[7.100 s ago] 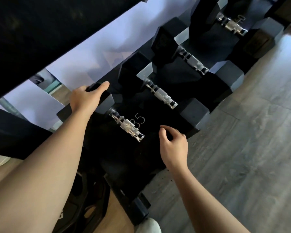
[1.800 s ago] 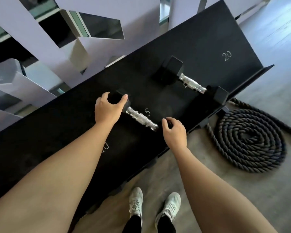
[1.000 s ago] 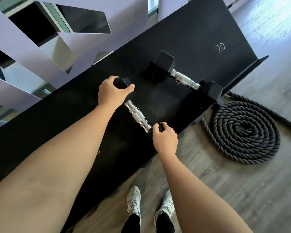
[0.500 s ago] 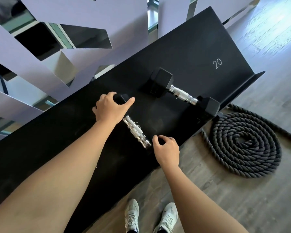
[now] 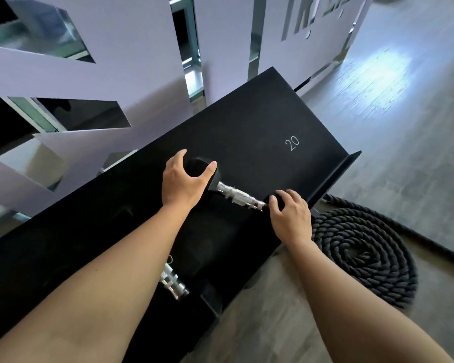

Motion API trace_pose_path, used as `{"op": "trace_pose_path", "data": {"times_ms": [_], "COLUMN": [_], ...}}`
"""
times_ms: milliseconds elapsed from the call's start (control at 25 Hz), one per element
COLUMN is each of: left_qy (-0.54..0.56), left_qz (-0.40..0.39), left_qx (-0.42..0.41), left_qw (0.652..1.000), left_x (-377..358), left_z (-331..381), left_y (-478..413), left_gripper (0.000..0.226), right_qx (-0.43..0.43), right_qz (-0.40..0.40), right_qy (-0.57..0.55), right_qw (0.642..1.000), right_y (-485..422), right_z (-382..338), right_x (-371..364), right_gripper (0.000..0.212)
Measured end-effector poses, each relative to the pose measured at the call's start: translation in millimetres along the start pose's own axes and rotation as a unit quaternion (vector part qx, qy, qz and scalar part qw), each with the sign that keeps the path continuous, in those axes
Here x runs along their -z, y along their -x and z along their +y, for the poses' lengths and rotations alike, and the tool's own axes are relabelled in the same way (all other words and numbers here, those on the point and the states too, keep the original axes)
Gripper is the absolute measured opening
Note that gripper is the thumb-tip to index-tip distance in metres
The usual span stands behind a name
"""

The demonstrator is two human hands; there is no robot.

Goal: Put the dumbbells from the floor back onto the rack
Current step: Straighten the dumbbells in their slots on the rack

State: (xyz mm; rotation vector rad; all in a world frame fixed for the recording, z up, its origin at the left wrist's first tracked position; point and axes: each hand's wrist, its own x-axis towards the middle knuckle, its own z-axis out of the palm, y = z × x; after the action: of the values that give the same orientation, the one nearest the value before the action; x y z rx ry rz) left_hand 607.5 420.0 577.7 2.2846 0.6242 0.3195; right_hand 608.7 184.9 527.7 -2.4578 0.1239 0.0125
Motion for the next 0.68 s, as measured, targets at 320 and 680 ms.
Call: {"op": "trace_pose_path", "data": {"times_ms": [320, 680], "left_qy": [0.038, -0.014], "left_qz": [0.013, -0.152], "left_qx": [-0.007, -0.034], "left_qw": [0.999, 0.988], "left_x": [-16, -12], "left_z": [-1, 28], "left_y": [-14, -56], "left_gripper": [0.06, 0.055], "right_qx": [-0.046, -0.146], "right_qz": [0.037, 0.031], "right_qy": [-0.021, -0.028], "right_qw": [0.998, 0.988], "right_y": [-9, 35], "right_z": [2, -10], "right_x": [-14, -26], "right_gripper": [0.038, 0.045]}}
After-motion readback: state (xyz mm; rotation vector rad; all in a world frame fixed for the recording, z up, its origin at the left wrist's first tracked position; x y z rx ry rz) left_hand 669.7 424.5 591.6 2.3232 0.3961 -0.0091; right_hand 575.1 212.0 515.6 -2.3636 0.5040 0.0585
